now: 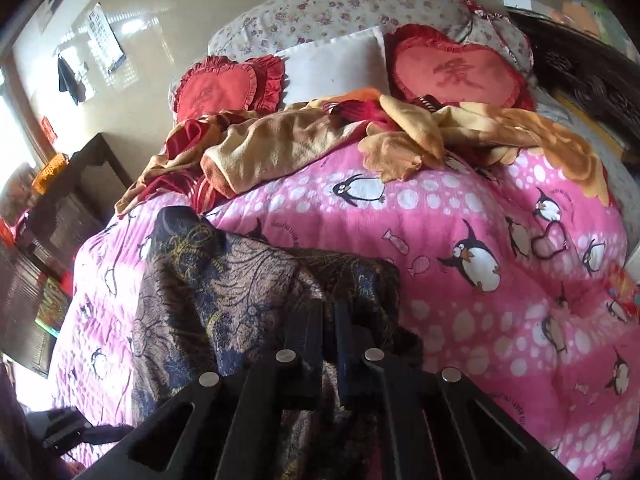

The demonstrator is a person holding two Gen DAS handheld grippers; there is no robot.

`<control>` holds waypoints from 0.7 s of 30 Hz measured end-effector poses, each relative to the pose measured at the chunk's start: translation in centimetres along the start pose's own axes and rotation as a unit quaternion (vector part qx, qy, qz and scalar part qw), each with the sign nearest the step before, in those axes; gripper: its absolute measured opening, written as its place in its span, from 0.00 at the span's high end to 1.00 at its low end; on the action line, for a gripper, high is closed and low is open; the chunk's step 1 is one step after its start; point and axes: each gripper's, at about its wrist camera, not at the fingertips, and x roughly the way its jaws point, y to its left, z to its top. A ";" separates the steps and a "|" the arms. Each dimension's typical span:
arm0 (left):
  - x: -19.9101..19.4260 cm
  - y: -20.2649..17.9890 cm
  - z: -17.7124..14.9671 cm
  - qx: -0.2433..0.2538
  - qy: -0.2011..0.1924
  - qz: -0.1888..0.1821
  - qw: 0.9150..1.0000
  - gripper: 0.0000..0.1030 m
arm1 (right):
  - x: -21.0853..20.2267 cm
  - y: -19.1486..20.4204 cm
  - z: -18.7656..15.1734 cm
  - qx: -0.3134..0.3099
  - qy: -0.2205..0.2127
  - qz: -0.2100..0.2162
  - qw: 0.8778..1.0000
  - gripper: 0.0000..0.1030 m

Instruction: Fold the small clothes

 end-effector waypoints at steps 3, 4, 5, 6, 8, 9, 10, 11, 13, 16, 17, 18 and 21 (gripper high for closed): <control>1.5 -0.1 -0.8 0.005 0.014 0.002 1.000 0.46 | 1.2 -0.9 -0.1 0.007 0.009 -0.036 0.999 0.96; 2.0 -0.3 -0.8 0.008 0.018 0.007 1.000 0.46 | 1.8 -1.2 -0.4 0.014 0.018 -0.037 0.999 0.96; 2.3 -0.4 -0.7 0.009 0.019 0.008 1.000 0.46 | 1.9 -1.2 -0.6 0.013 0.019 -0.040 0.999 0.96; 2.4 -0.5 -0.7 0.009 0.019 0.008 1.000 0.46 | 1.6 -1.1 -0.7 0.012 0.014 -0.042 0.999 0.96; 2.6 -0.6 -0.6 0.011 0.018 0.009 1.000 0.46 | -0.2 -0.9 -1.0 0.020 -0.002 -0.044 0.999 0.91; 2.6 -0.6 -0.7 0.011 0.016 0.007 1.000 0.46 | -1.7 -0.7 -1.5 0.031 -0.003 -0.036 0.999 0.81; 2.8 -0.7 -0.5 0.009 0.015 0.005 1.000 0.46 | -2.8 -0.4 -2.1 0.040 -0.002 -0.020 0.999 0.73; 2.8 -0.5 -0.6 0.006 0.014 0.001 1.000 0.46 | -3.7 0.0 -2.7 0.045 0.000 0.003 0.999 0.57; 2.8 -0.2 -0.3 -0.003 0.013 -0.006 1.000 0.46 | -5.6 1.3 -4.7 0.033 0.017 0.048 0.998 0.53; 2.3 0.1 -0.5 -0.011 0.008 -0.011 1.000 0.46 | -6.5 3.0 -7.8 0.004 0.038 0.033 0.999 0.53; 2.1 0.3 -0.5 -0.013 0.005 -0.011 1.000 0.46 | -6.1 3.0 -8.8 0.006 0.046 0.028 0.999 0.56; 1.6 0.3 -0.7 -0.015 0.002 -0.010 1.000 0.46 | -5.6 2.9 -9.4 0.009 0.051 0.031 0.998 0.71; -0.8 1.5 -1.7 -0.022 -0.013 -0.004 1.000 0.46 | -5.0 2.5 -10.8 0.000 0.057 0.020 0.998 0.97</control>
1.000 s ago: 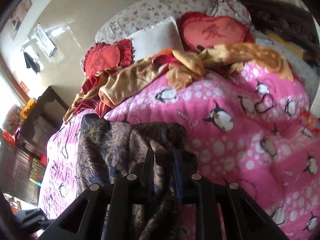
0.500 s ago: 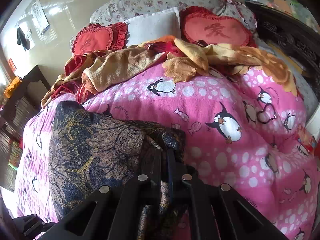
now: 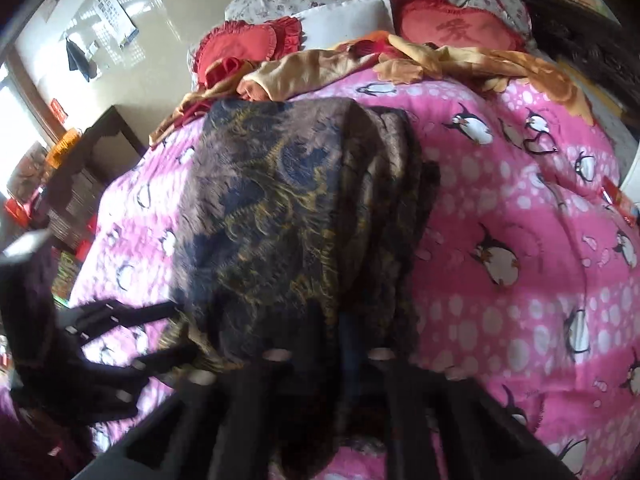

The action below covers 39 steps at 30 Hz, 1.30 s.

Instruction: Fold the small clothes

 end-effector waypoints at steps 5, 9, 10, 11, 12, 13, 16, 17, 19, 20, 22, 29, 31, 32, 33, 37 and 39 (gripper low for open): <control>-0.4 1.8 -0.7 -0.009 0.003 0.016 1.000 0.44 | 0.0 -2.4 -2.0 0.009 0.010 -0.064 0.998 1.00; 0.0 2.7 -0.8 -0.034 0.005 0.013 0.999 0.44 | -1.5 -5.0 -1.4 0.091 -0.031 -0.018 0.995 0.99; -0.1 2.8 -0.7 -0.035 0.001 0.013 0.999 0.44 | -2.2 -5.0 -0.8 0.099 -0.052 -0.012 0.994 0.99; -0.2 2.8 -0.6 -0.034 -0.002 0.015 0.999 0.44 | -2.6 -4.6 0.2 0.092 -0.067 -0.006 0.993 0.98; -0.3 2.7 -0.4 -0.031 -0.007 0.017 0.999 0.44 | -2.6 -3.8 1.4 0.073 -0.078 -0.009 0.994 0.97; -0.2 2.4 -0.1 -0.029 -0.009 0.019 0.999 0.44 | -2.4 -3.2 2.0 0.061 -0.081 -0.016 0.995 0.97; -0.1 2.0 0.7 -0.031 -0.016 0.020 0.999 0.44 | -0.1 -2.0 4.8 0.043 -0.073 -0.031 0.996 0.90; 0.0 2.0 1.0 -0.031 -0.017 0.020 0.999 0.44 | 1.3 -2.1 5.7 0.052 -0.056 -0.037 0.996 0.82; 0.1 2.0 1.4 -0.030 -0.020 0.022 0.999 0.44 | 2.7 -2.3 6.1 0.066 -0.043 -0.045 0.996 0.78; 0.2 2.0 1.6 -0.029 -0.021 0.023 0.999 0.44 | 3.2 -2.5 6.3 0.072 -0.041 -0.051 0.995 0.78; 0.3 2.3 1.8 -0.031 -0.024 0.025 0.999 0.44 | 3.2 -2.5 6.1 0.079 -0.048 -0.053 0.994 0.77; 1.4 2.9 2.7 -0.046 -0.022 0.023 0.998 0.44 | 2.4 -2.2 4.4 0.068 -0.049 -0.054 0.995 0.62; 1.9 2.9 2.8 -0.047 -0.018 0.026 0.998 0.44 | 3.0 -2.1 4.4 0.058 -0.050 -0.058 0.995 0.82; 1.9 2.8 2.7 -0.045 -0.018 0.028 0.998 0.44 | 3.0 -2.2 4.5 0.059 -0.051 -0.056 0.995 0.86; 1.9 2.8 2.7 -0.043 -0.019 0.030 0.998 0.44 | 2.6 -2.3 4.6 0.060 -0.056 -0.053 0.995 0.89; 2.0 2.9 2.7 -0.040 -0.021 0.035 0.998 0.44 | 1.5 -3.0 4.5 0.054 -0.080 -0.079 0.992 0.98; 2.3 3.0 2.8 -0.044 -0.017 0.035 0.998 0.44 | 3.0 -3.7 4.2 0.067 -0.062 -0.072 0.993 0.98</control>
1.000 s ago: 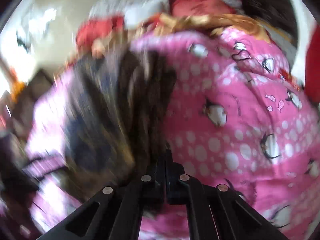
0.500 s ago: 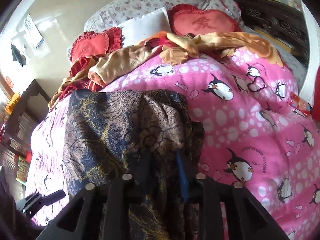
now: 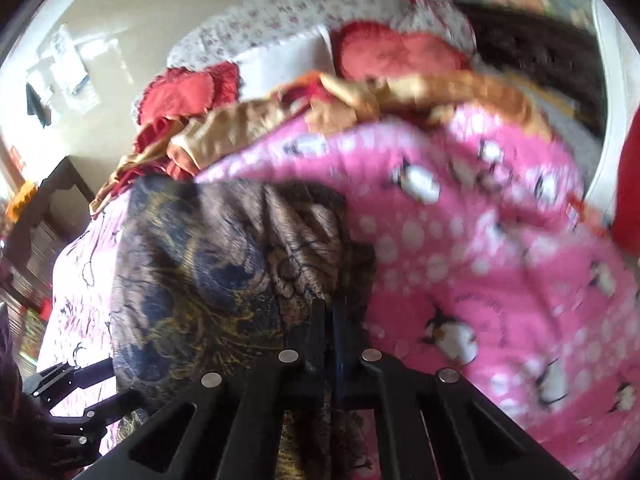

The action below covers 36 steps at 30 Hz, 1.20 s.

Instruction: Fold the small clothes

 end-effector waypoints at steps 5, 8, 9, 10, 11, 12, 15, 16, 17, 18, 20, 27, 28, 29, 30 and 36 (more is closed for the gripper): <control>0.0 0.2 0.2 0.002 -0.001 0.000 1.000 0.44 | -1.0 0.5 0.2 -0.009 -0.017 -0.017 1.000 0.96; 0.0 0.8 0.8 -0.002 -0.007 -0.009 1.000 0.44 | -1.8 -0.1 0.1 0.006 -0.030 -0.010 0.999 0.50; 0.0 1.0 1.0 -0.005 -0.010 -0.015 1.000 0.44 | -2.3 -0.3 -0.2 0.010 -0.042 0.011 0.999 0.45; 0.1 1.3 1.2 -0.010 -0.012 -0.024 1.000 0.41 | -2.3 -0.5 -0.3 0.012 -0.045 0.028 0.999 0.45; 0.2 1.7 1.4 -0.017 -0.015 -0.037 0.999 0.36 | -2.2 -0.7 -0.6 0.016 -0.042 0.046 0.998 0.44; 0.3 2.2 1.7 -0.027 -0.018 -0.052 0.998 0.33 | -2.0 -0.8 -0.8 0.017 -0.038 0.054 0.998 0.38; 1.1 3.5 2.3 -0.056 -0.021 -0.088 0.994 0.30 | -0.8 -1.1 -1.5 0.010 -0.023 0.073 0.997 0.35; 1.5 3.8 2.5 -0.061 -0.020 -0.097 0.993 0.26 | -0.3 -1.2 -1.6 0.008 -0.018 0.078 0.997 0.34; 1.9 4.2 2.6 -0.065 -0.018 -0.104 0.992 0.24 | 0.1 -1.4 -1.6 0.009 -0.015 0.085 0.996 0.34; 2.5 4.4 2.8 -0.070 -0.014 -0.110 0.991 0.25 | 0.6 -1.6 -1.6 0.015 -0.012 0.094 0.995 0.33; 3.6 4.8 3.0 -0.078 -0.003 -0.124 0.989 0.21 | 1.4 -2.1 -1.5 0.032 -0.007 0.132 0.991 0.33; 5.3 5.3 3.8 -0.102 0.014 -0.166 0.981 0.40 | 2.4 -1.6 -0.9 0.034 0.008 0.179 0.983 0.66; 5.0 5.3 3.9 -0.098 0.013 -0.166 0.981 0.50 | 2.0 -1.3 -0.9 0.033 0.007 0.177 0.984 0.68; 4.5 5.3 4.1 -0.093 0.010 -0.167 0.982 0.61 | 1.4 -1.0 -0.8 0.031 0.007 0.179 0.983 0.71; 3.9 5.3 4.1 -0.086 0.007 -0.167 0.982 0.66 | 0.9 -0.7 -0.7 0.032 0.005 0.185 0.982 0.72; -2.4 6.8 3.7 -0.056 -0.016 -0.165 0.985 0.72 | -3.2 2.8 -0.4 0.035 0.006 0.256 0.966 0.73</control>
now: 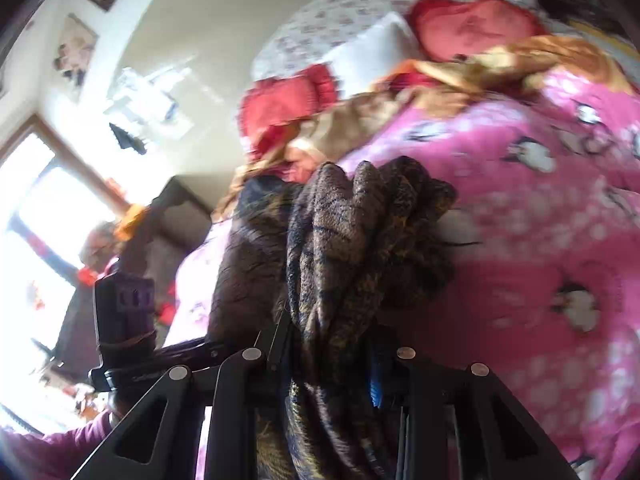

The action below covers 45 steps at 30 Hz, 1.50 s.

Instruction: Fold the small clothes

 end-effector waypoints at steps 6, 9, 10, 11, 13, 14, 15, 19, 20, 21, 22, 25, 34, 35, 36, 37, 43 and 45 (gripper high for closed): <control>-5.5 3.1 -1.8 -0.017 0.025 0.051 0.998 0.72 | 3.4 5.2 -2.2 -0.005 0.037 0.023 0.999 0.73; -5.6 5.0 -3.6 -0.026 0.040 0.099 0.994 0.72 | 7.0 5.6 -3.9 0.004 0.074 -0.001 0.997 0.69; -5.2 5.7 -4.1 -0.029 0.049 0.114 0.992 0.70 | 7.9 5.6 -4.3 -0.007 0.083 -0.030 0.996 0.67; -4.7 6.6 -4.7 -0.034 0.058 0.125 0.990 0.62 | 8.8 5.9 -4.9 -0.033 0.088 -0.083 0.992 0.66; -4.8 7.5 -5.5 -0.048 0.049 0.140 0.988 0.56 | 8.8 6.9 -5.5 -0.074 0.082 -0.136 0.985 0.59; -5.0 7.3 -5.7 -0.048 0.040 0.140 0.988 0.53 | 8.2 7.6 -5.7 -0.087 0.074 -0.142 0.983 0.59; -5.3 7.1 -5.8 -0.045 0.034 0.145 0.988 0.51 | 7.3 8.9 -6.0 -0.107 0.065 -0.139 0.982 0.59; -7.2 6.1 -6.6 -0.027 0.002 0.173 0.985 0.44 | 5.6 13.2 -8.4 -0.192 0.074 -0.108 0.973 0.59; -7.5 6.1 -6.7 -0.028 -0.001 0.173 0.984 0.44 | 5.3 14.2 -9.3 -0.214 0.076 -0.102 0.969 0.59; -7.5 5.5 -7.1 -0.028 -0.005 0.176 0.984 0.44 | 5.0 14.6 -10.3 -0.229 0.079 -0.094 0.966 0.59; -8.0 5.8 -7.5 -0.029 -0.010 0.180 0.983 0.42 | 5.0 14.5 -11.1 -0.234 0.086 -0.090 0.964 0.59; -8.1 5.3 -8.2 -0.023 -0.027 0.206 0.978 0.37 | 5.8 13.2 -13.8 -0.236 0.120 -0.108 0.958 0.65; -8.9 2.6 -8.8 -0.011 -0.066 0.252 0.965 0.37 | 4.3 11.0 -14.2 -0.201 0.101 -0.172 0.959 0.68; -9.0 2.5 -8.8 -0.011 -0.070 0.254 0.964 0.37 | 4.0 11.5 -13.7 -0.202 0.089 -0.174 0.960 0.62; -9.3 2.2 -8.8 -0.010 -0.077 0.257 0.963 0.37 | 3.4 12.1 -13.3 -0.203 0.074 -0.179 0.960 0.51; -9.6 2.0 -8.8 -0.009 -0.080 0.259 0.963 0.37 | 2.9 12.7 -12.9 -0.204 0.058 -0.184 0.960 0.48; -10.9 0.8 -9.0 0.002 -0.096 0.269 0.958 0.37 | 3.4 15.1 -11.3 -0.185 0.020 -0.210 0.960 0.45; -11.2 0.6 -9.2 0.004 -0.099 0.272 0.957 0.37 | 3.8 15.4 -11.3 -0.173 0.016 -0.214 0.961 0.39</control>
